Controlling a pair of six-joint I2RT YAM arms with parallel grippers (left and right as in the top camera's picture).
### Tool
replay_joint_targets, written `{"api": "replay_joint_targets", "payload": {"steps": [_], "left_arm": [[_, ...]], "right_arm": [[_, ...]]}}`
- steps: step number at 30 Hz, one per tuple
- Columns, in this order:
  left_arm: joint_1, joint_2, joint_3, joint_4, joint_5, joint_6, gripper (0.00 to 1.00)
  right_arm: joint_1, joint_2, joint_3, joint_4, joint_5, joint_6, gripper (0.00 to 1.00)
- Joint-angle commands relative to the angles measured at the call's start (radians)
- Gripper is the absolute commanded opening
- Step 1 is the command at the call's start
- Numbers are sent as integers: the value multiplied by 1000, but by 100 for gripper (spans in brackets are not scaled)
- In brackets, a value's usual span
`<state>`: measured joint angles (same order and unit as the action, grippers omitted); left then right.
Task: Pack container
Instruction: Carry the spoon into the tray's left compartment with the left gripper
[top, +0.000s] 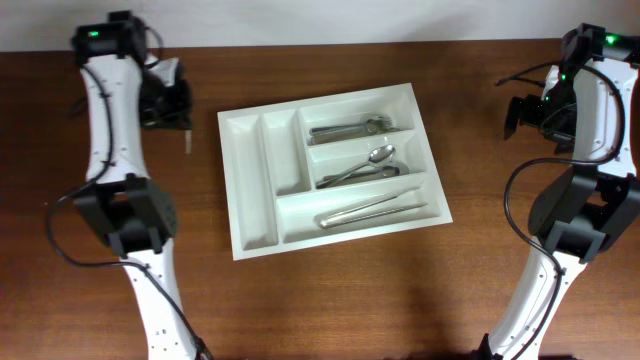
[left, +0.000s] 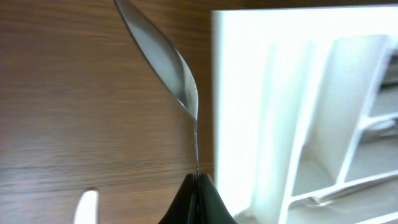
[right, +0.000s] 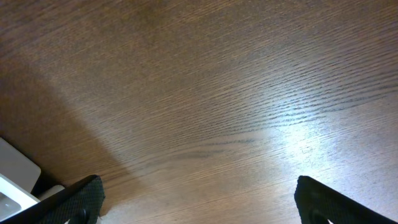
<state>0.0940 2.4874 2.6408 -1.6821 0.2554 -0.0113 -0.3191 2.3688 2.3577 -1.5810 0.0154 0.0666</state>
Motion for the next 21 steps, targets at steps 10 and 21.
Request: {"api": "replay_joint_targets", "payload": {"steps": [10,21], "left_arm": [[-215,-55,-19,-6,2,-337,2],[-220,-55,-259,-6,-24,-392,2]], "right_arm": [[5,-5,-4,1,-8,-7,99],[5,-5,-4,1,-8,-7,99]]}}
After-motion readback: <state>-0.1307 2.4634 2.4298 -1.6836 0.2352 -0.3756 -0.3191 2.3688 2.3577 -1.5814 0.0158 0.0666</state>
